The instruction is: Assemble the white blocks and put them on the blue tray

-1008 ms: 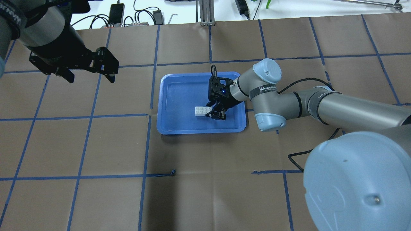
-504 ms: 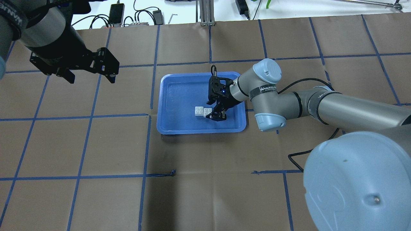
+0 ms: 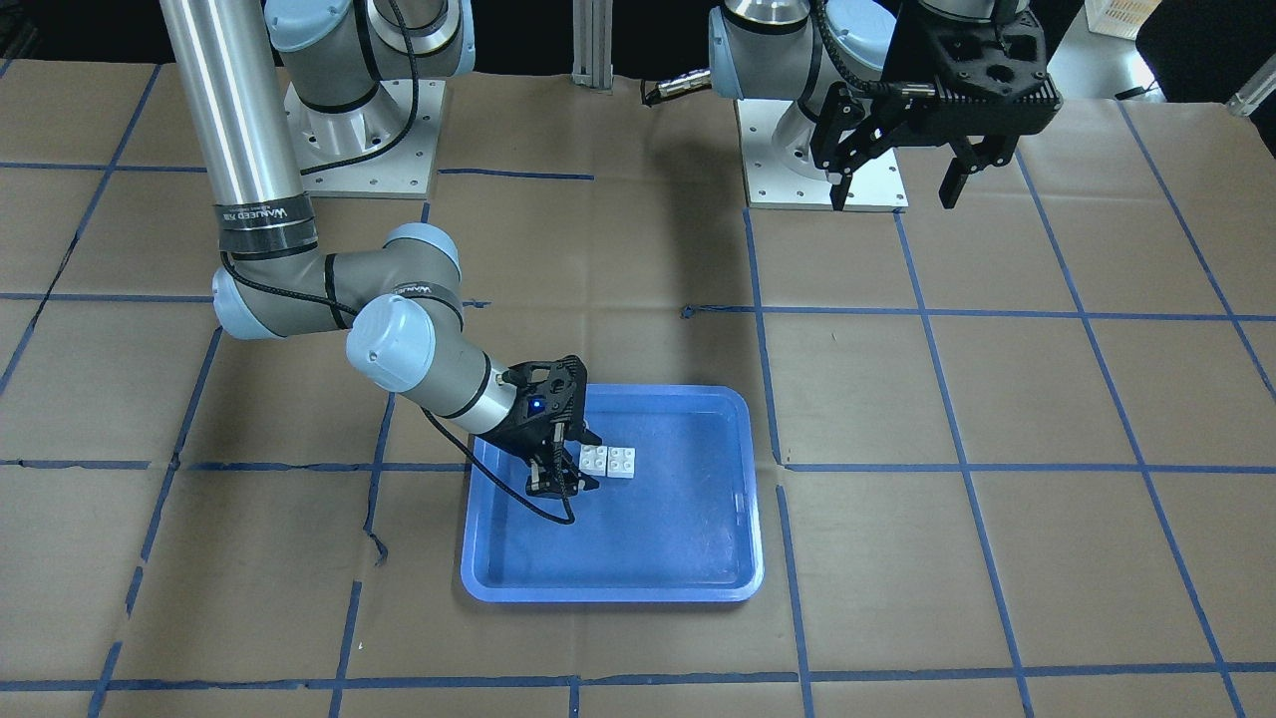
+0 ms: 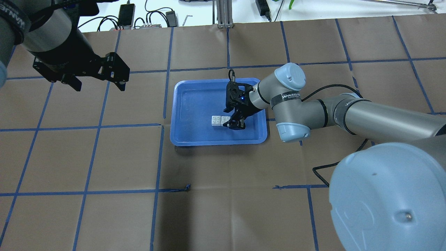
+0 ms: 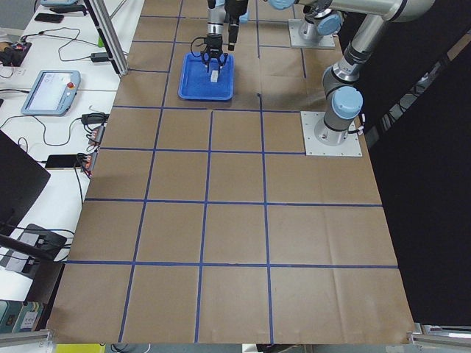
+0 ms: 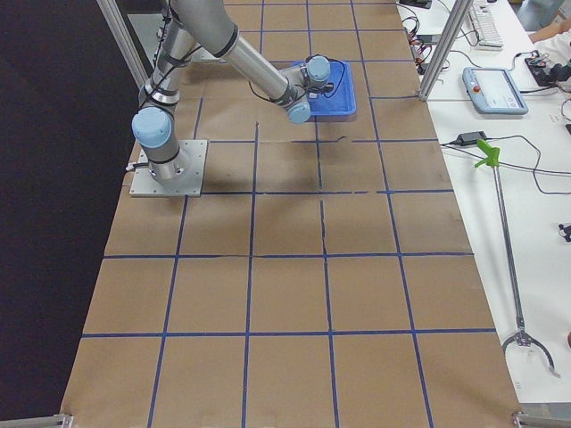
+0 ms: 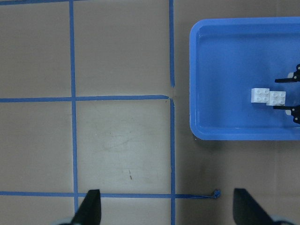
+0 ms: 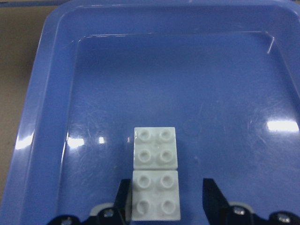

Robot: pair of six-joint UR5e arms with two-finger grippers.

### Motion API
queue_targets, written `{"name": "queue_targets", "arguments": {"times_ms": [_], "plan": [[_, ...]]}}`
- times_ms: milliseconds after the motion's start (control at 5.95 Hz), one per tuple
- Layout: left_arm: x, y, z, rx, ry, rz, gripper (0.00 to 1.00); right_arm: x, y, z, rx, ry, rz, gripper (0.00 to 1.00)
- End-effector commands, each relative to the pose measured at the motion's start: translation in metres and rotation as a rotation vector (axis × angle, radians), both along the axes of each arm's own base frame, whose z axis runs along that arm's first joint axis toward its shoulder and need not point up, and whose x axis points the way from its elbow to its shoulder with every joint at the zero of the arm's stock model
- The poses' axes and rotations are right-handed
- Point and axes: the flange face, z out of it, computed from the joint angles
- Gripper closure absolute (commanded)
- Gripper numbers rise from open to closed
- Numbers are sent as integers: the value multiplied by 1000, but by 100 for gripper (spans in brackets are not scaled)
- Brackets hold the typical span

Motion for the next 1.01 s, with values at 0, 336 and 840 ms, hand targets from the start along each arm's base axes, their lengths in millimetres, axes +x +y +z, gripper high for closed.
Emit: {"name": "queue_targets", "arguments": {"times_ms": [0, 336, 840], "plan": [[0, -1, 0, 0, 0, 0, 1, 0, -1, 1, -10, -2, 1, 42], [0, 0, -1, 1, 0, 0, 1, 0, -1, 2, -3, 0, -5, 25], [0, -1, 0, -2, 2, 0, 1, -8, -5, 38, 62, 48, -221, 0]]}}
